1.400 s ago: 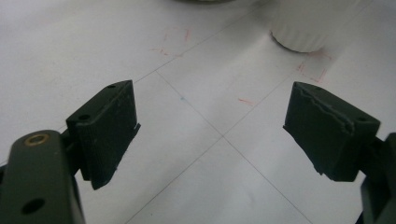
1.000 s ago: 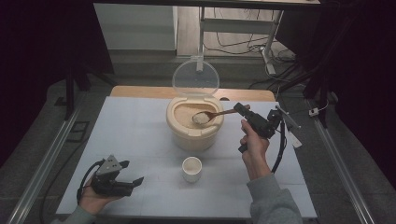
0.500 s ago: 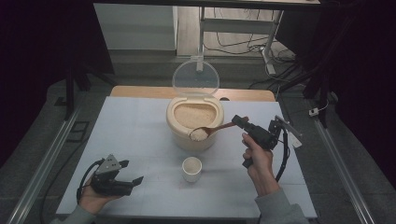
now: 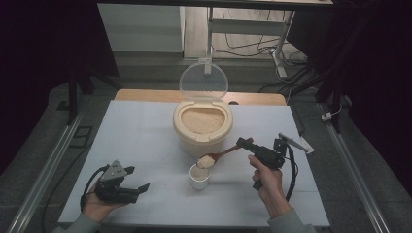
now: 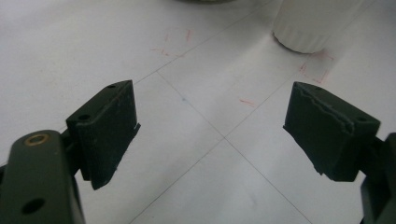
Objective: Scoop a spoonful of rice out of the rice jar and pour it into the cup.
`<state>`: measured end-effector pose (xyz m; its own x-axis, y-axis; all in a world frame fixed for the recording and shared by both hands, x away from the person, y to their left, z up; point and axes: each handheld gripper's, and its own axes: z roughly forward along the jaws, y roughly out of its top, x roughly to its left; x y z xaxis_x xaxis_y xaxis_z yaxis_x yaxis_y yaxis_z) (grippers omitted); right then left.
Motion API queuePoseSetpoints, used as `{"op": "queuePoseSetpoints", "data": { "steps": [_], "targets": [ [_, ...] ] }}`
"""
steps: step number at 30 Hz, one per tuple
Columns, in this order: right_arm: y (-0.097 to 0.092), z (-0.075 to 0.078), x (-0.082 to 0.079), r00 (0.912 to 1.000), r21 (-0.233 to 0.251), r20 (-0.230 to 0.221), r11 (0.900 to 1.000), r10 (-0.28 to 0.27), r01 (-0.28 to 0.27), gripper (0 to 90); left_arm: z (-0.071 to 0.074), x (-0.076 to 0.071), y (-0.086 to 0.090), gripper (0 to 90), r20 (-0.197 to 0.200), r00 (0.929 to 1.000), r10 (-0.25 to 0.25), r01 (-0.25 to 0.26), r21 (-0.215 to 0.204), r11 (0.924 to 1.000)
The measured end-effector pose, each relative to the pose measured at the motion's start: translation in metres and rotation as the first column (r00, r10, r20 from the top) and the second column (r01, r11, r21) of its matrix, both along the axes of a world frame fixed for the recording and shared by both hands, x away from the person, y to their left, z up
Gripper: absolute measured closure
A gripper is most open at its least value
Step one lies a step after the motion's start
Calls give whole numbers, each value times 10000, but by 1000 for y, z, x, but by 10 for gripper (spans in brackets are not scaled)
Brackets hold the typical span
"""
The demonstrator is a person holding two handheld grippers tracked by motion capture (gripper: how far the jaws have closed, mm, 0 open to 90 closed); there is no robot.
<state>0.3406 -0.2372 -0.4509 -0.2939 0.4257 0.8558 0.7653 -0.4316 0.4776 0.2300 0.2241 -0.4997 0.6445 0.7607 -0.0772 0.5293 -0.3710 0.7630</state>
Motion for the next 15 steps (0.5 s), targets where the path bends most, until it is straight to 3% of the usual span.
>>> {"op": "queuePoseSetpoints", "data": {
  "steps": [10, 15],
  "targets": [
    [15, 3, -1, 9972, -1396, 672, 9900, 313, -216, 834, 0, 0, 1, 171, 8, 10000, 12, -12, -2, 10000],
    [23, 10, -6, 9876, -2279, 1495, 9736, 488, -136, 833, 0, 0, 1, 171, 0, 10000, 31, -31, 27, 10000]
  ]
}}
